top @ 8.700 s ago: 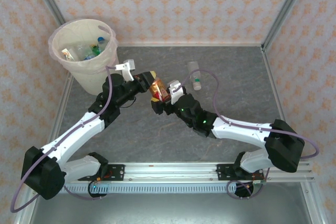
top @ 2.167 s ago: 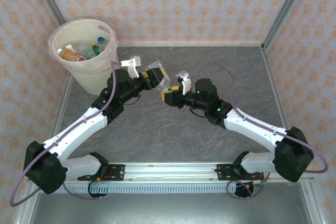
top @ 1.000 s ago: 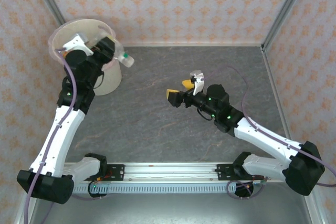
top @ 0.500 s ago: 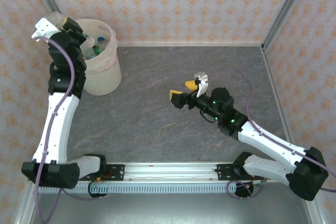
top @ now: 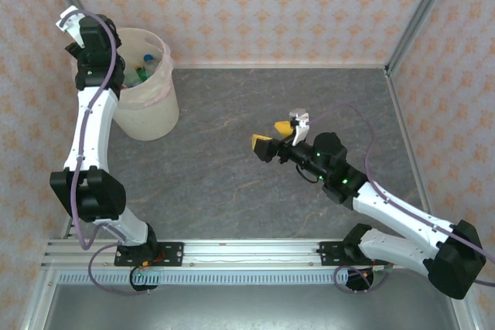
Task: Put the plastic bottles in the bin
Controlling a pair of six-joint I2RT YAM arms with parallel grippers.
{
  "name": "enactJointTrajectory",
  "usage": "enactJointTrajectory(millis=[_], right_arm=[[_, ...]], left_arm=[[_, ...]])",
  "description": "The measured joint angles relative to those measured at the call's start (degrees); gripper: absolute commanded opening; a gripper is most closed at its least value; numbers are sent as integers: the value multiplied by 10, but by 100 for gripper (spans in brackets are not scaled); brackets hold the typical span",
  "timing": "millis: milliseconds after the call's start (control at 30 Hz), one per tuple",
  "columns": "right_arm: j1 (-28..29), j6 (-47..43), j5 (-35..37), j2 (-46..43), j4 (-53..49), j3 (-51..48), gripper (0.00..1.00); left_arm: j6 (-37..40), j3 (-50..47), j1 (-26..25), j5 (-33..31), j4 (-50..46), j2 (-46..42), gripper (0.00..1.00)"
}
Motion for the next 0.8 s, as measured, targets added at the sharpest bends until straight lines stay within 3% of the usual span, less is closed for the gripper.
enactJointTrajectory(millis=[300,500,800], right_arm=[[0,4,23,-5,0,-5,100],[0,9,56,-5,0,-5,100],[0,13,71,-5,0,-5,100]], left_arm=[[-33,25,5,66,-58,5,99],[-42,-20,-7,104,-59,-52,99],[-34,-42,-10,102,-41,-69,99]])
